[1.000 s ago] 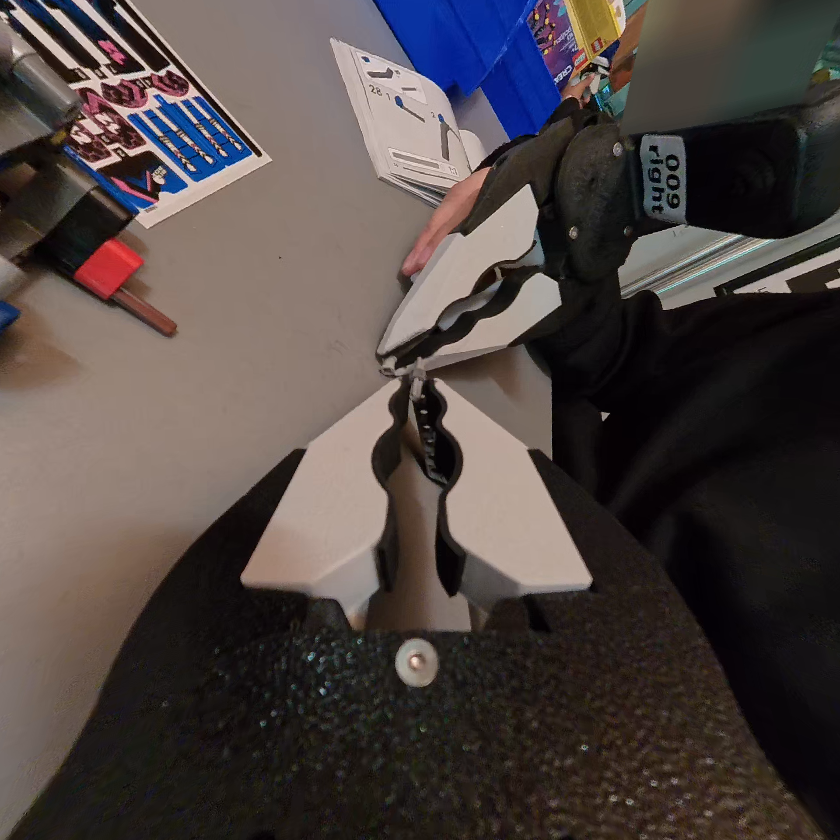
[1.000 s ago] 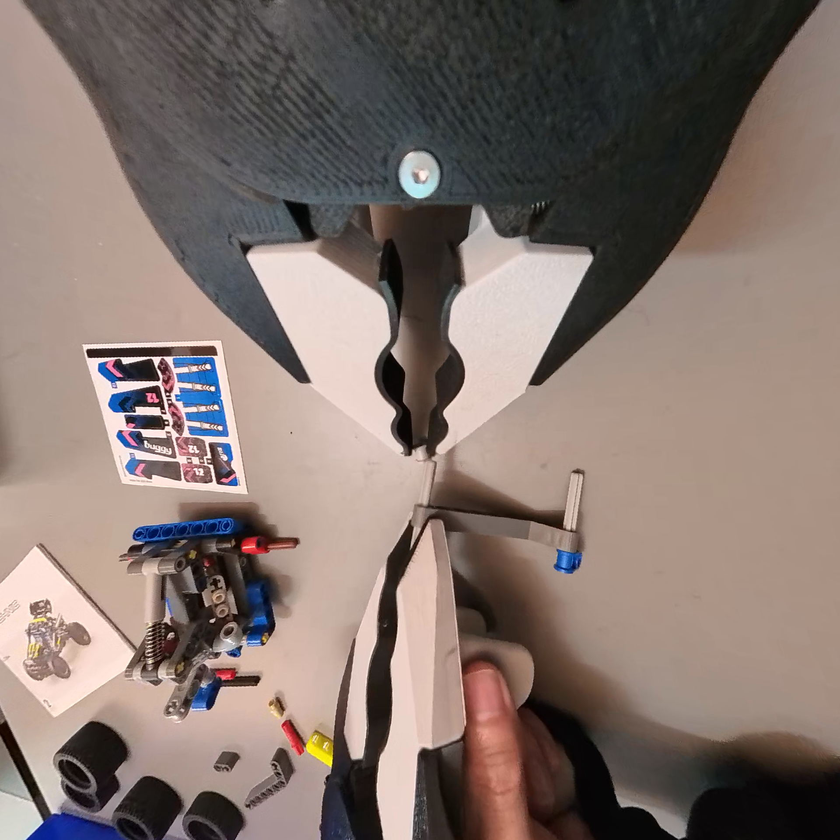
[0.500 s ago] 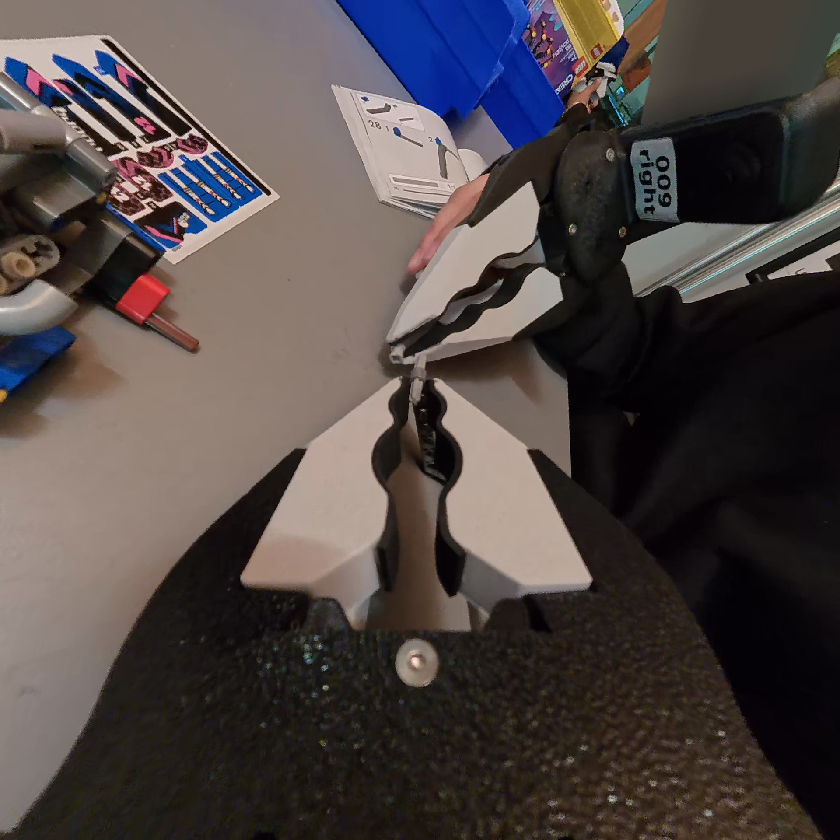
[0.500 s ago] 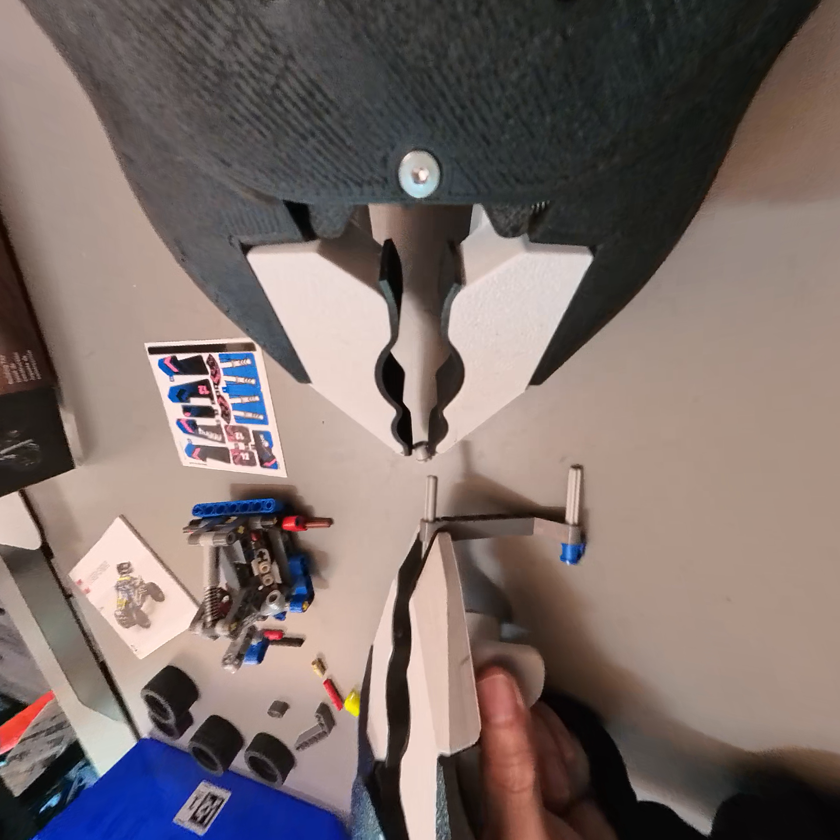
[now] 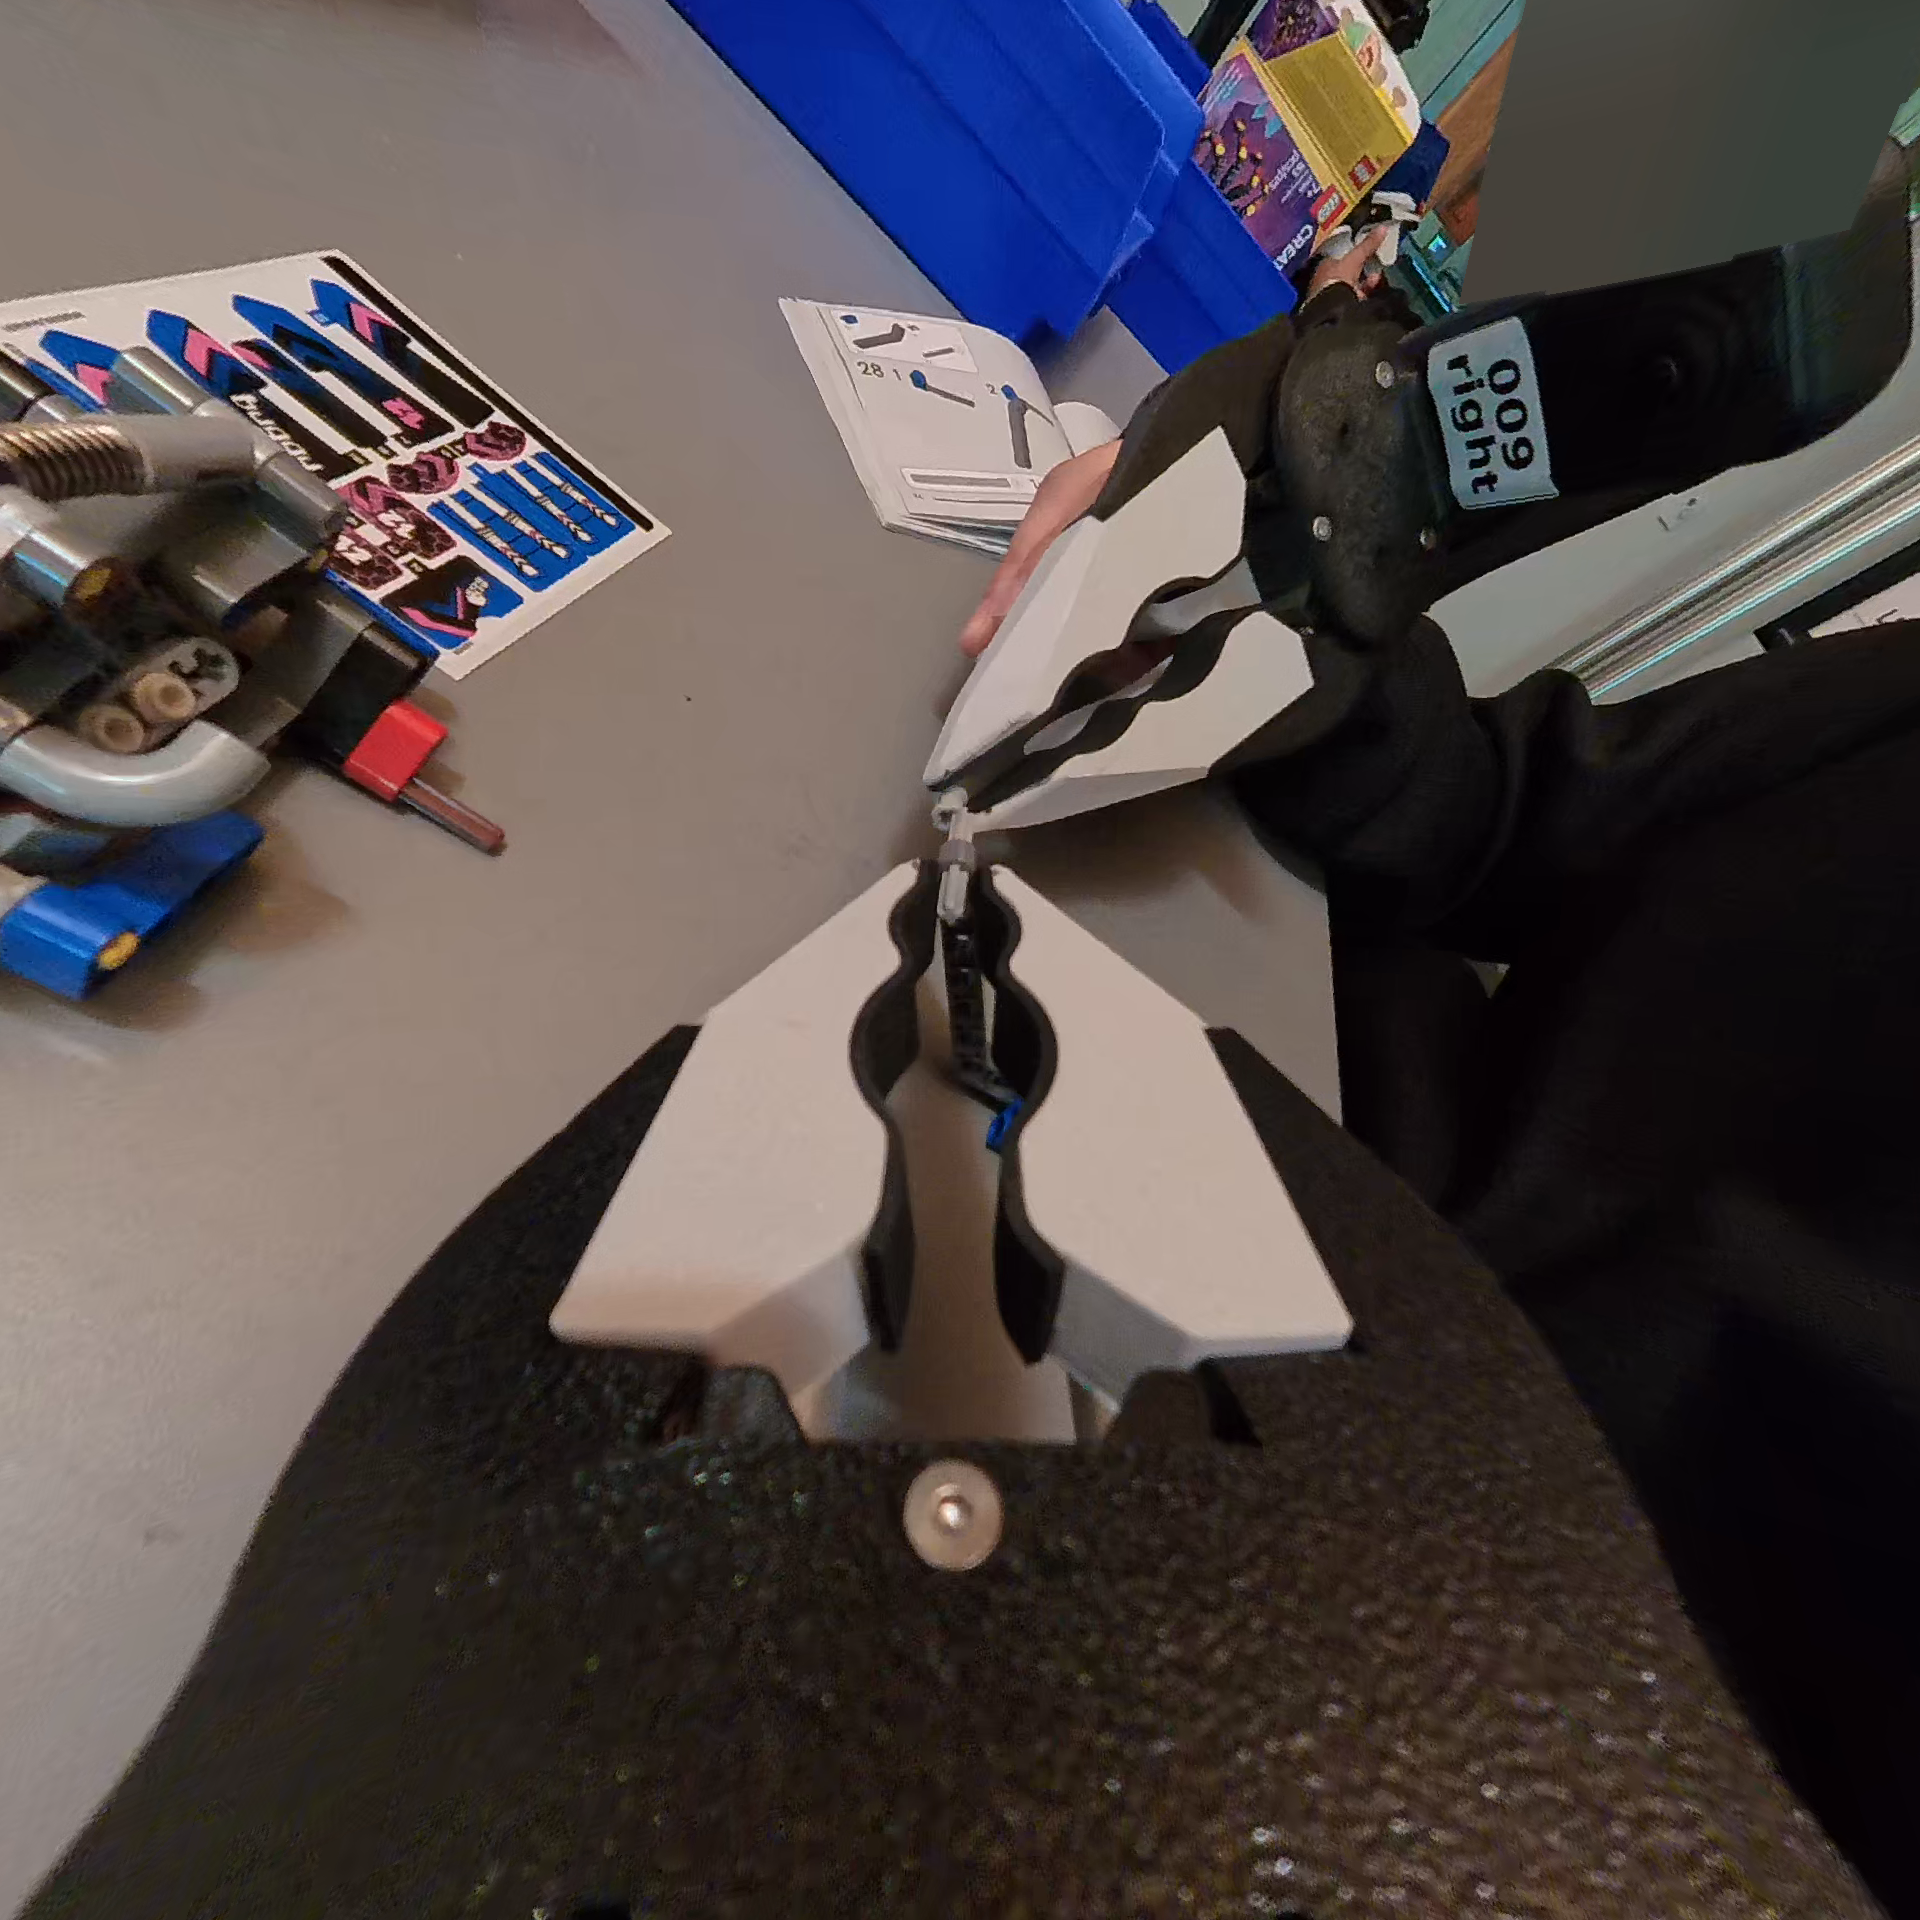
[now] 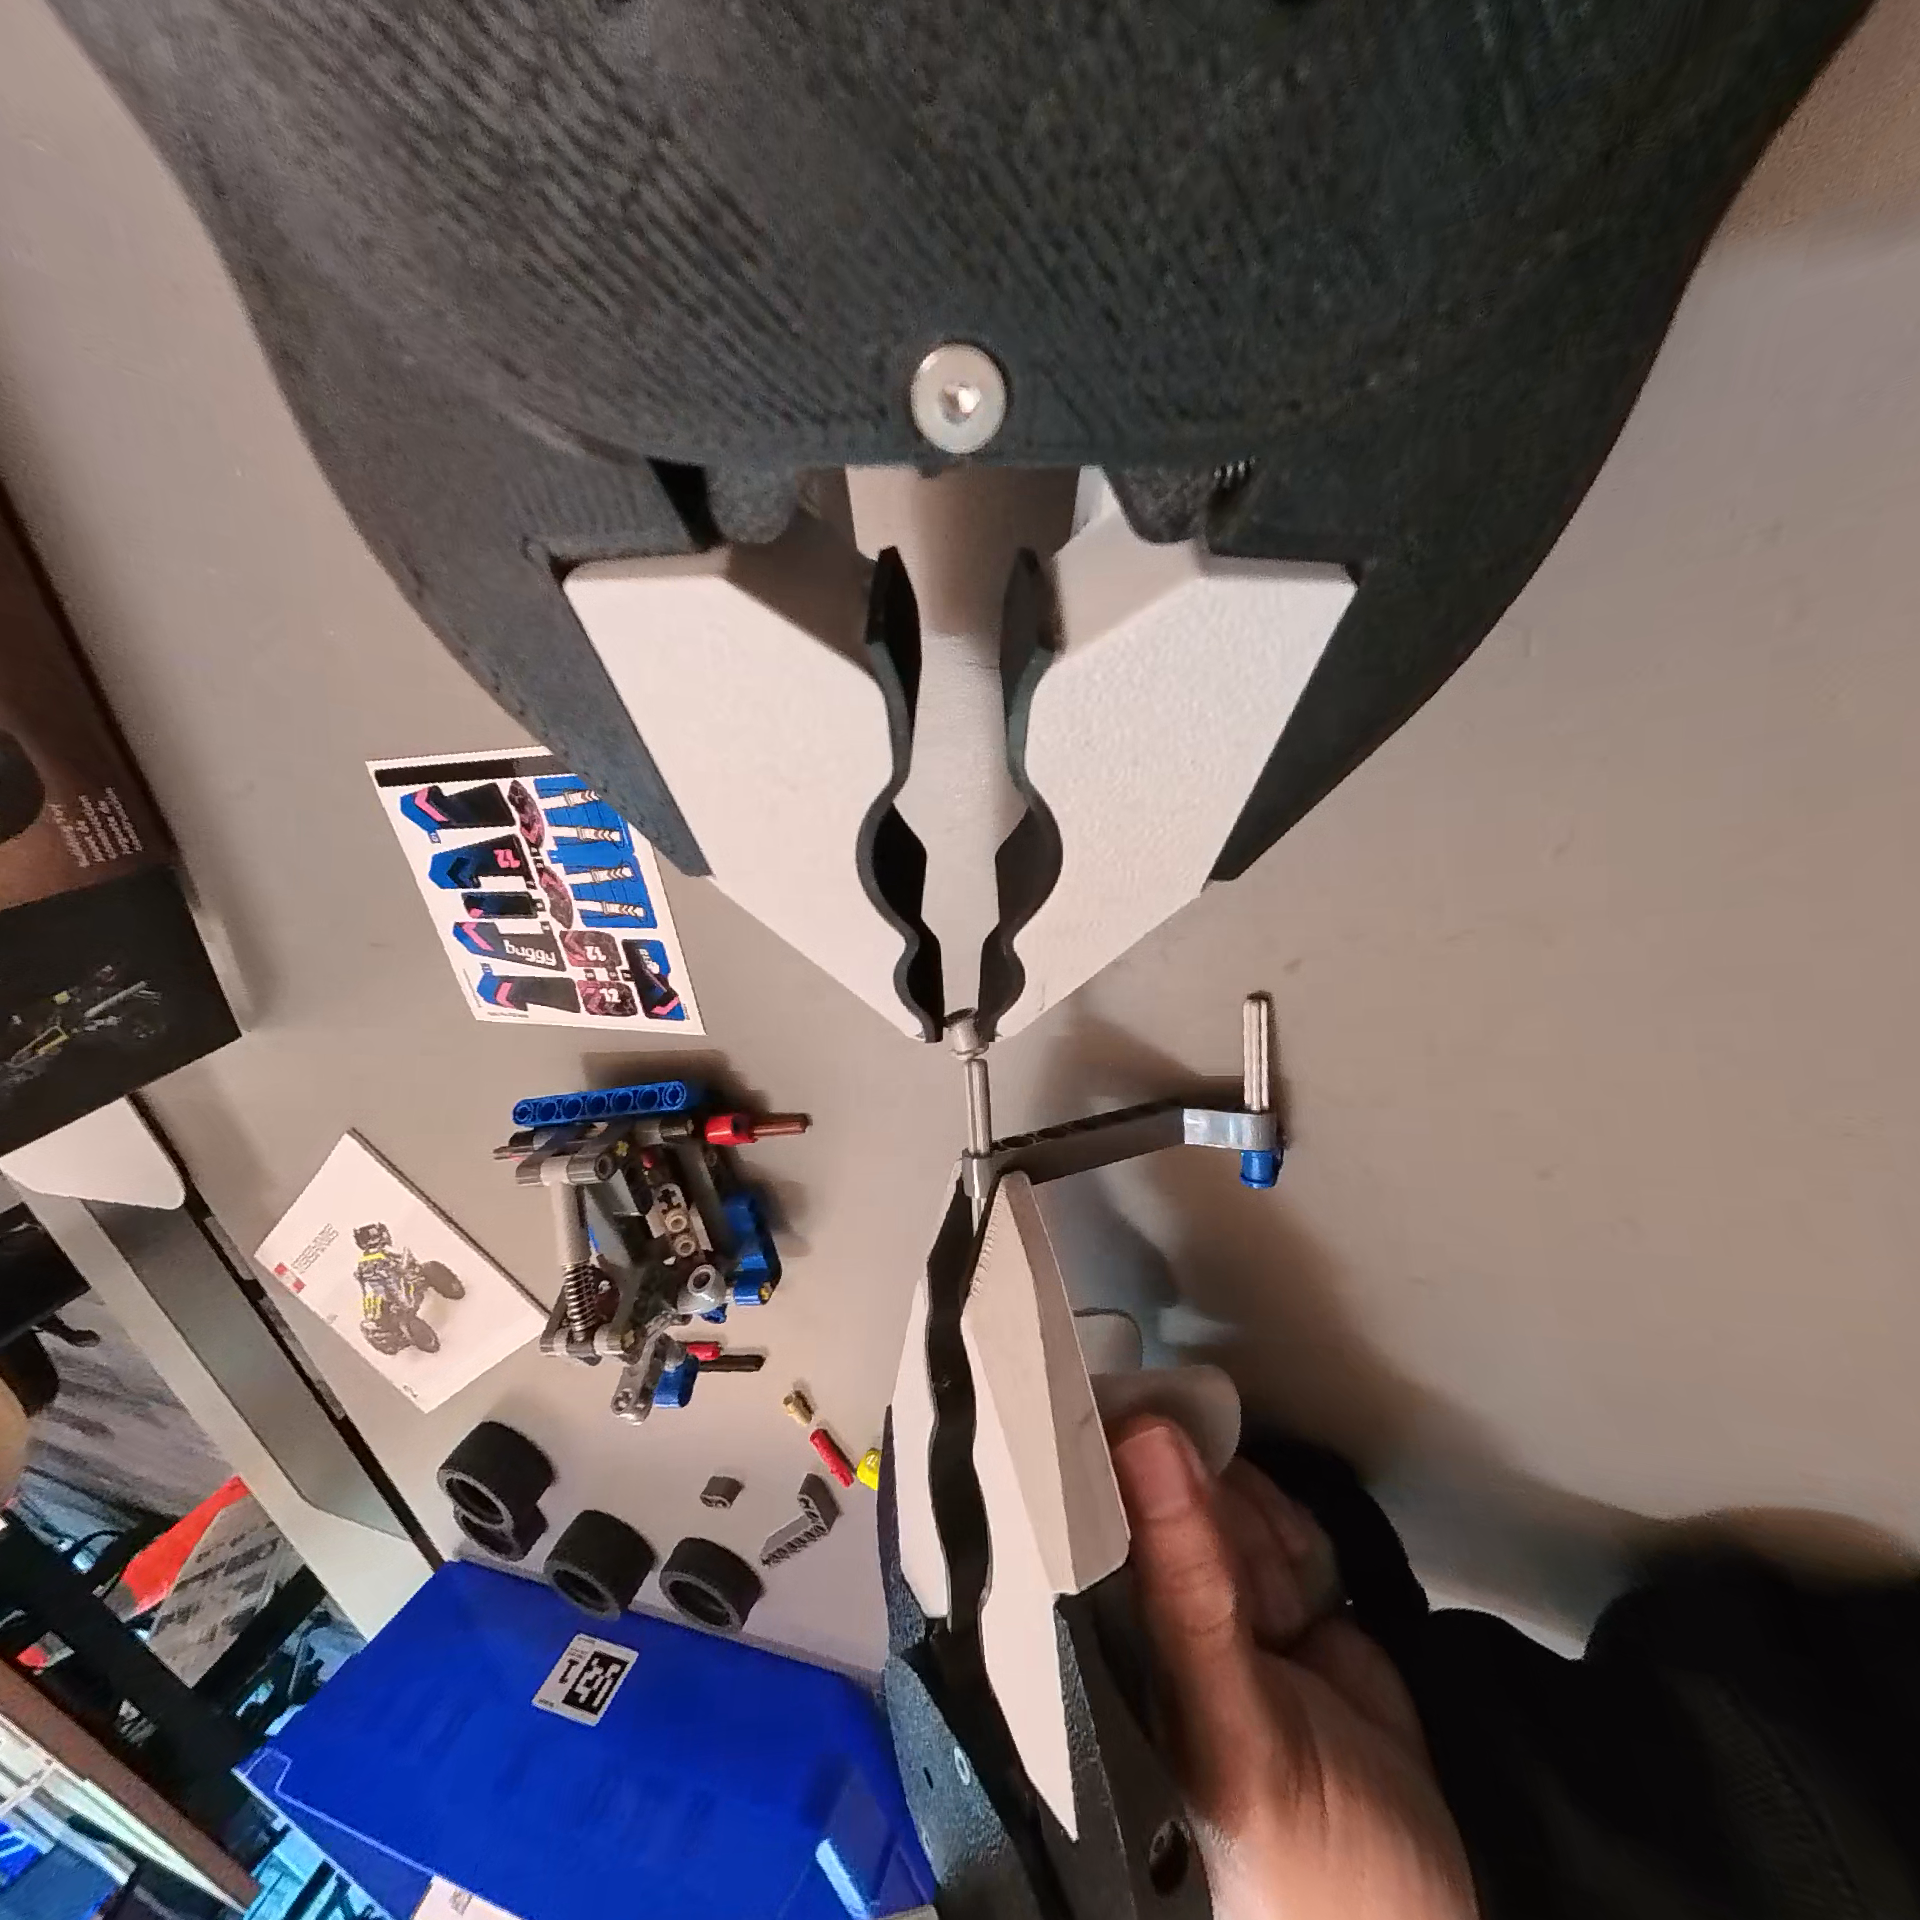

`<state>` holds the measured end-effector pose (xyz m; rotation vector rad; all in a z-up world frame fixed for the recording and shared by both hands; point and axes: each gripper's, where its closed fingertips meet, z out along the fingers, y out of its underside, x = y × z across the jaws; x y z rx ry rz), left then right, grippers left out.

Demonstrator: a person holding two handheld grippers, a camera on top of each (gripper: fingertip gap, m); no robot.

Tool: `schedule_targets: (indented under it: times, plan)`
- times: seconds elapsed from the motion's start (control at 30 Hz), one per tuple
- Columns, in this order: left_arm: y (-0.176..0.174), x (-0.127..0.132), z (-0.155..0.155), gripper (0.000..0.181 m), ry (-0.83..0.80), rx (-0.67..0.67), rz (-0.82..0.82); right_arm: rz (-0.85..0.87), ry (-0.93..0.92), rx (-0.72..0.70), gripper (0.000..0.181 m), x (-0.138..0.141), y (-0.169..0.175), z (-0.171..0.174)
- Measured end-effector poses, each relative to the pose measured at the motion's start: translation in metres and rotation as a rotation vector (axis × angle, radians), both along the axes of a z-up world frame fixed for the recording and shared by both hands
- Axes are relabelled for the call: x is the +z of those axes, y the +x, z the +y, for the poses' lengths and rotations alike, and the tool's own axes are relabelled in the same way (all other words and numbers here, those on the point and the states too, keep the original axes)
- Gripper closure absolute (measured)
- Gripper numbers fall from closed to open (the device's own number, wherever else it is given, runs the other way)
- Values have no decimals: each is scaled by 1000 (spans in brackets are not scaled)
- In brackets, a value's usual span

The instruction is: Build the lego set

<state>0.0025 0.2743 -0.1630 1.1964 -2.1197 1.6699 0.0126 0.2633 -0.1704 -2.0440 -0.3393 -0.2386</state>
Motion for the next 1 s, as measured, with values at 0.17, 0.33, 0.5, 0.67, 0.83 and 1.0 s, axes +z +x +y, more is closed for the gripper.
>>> schedule_targets:
  times: [0.17,0.33,0.5,0.67,0.83,1.0]
  plan:
    - [2,2,0,177,8,11,-21,9,10,-14,176,2,2,0]
    - [5,2,1,177,8,32,-30,18,28,-16,176,5,2,-1]
    - [5,3,0,177,8,34,-35,27,48,-29,176,8,5,-1]
    - [6,4,0,177,1,40,-36,16,36,-35,176,6,5,0]
    - [10,8,0,177,-38,72,-33,25,57,-59,176,10,8,0]
    - [17,23,-1,177,-195,125,-19,67,139,-96,176,23,14,-2]
